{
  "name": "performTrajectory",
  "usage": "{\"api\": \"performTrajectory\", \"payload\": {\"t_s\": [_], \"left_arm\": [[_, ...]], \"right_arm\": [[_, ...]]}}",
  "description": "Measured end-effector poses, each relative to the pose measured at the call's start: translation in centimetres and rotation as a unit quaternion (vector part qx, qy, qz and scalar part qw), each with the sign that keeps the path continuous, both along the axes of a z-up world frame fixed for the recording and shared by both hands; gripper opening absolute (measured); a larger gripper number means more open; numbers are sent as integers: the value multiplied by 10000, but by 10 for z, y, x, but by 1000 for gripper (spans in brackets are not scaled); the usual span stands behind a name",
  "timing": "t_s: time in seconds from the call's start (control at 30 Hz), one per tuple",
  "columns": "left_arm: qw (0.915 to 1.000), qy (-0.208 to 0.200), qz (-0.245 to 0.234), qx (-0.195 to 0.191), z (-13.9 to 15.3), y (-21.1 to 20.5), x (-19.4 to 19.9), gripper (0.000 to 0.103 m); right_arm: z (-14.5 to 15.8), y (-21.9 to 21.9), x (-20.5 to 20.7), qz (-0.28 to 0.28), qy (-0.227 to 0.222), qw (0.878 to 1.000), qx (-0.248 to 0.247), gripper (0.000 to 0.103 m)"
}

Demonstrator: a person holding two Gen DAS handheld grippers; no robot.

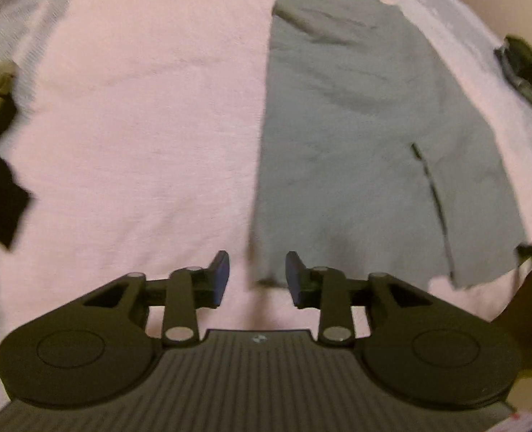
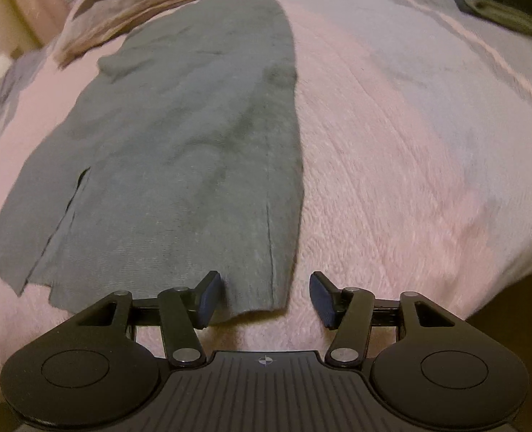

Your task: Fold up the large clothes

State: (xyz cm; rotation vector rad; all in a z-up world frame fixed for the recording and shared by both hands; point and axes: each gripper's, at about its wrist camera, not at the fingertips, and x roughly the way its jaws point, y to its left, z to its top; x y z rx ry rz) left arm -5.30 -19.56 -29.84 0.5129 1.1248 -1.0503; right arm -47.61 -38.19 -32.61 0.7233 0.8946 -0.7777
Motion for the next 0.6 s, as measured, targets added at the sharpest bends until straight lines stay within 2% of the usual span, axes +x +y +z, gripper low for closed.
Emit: {"api": "performTrajectory", "payload": {"t_s": [0.13, 0.23, 0.33, 0.4, 0.43, 0.47, 0.57, 0.6], "left_arm": [[9997, 211, -62, -141, -25, -16, 9, 33], [9978, 600, -266, -32, -46, -23, 13, 33], [9959, 820, -379, 9, -58, -23, 17, 32], [9949, 947, -342, -42, -58, -20, 21, 28], [9942, 1032, -306, -78, -58, -18, 25, 16], [9935, 1097, -283, -109, -58, -16, 28, 11], [9925, 1145, -422, -121, -59, -14, 32, 10], [9921, 1161, -455, -113, -60, -14, 32, 10]], "right_arm": [[-1, -4, -9, -162, -414, 9990, 29, 52], [-8, -12, -14, -254, -655, 9974, 130, 52], [-15, -24, -26, -716, -1117, 9901, 465, 52], [-17, -31, -40, -1121, -1566, 9789, 688, 52], [-18, -33, -46, -1293, -1746, 9732, 751, 52], [-20, -36, -51, -1436, -1870, 9684, 813, 52], [-25, -39, -50, -1368, -1858, 9688, 909, 51], [-26, -39, -46, -1235, -1791, 9715, 937, 46]]}}
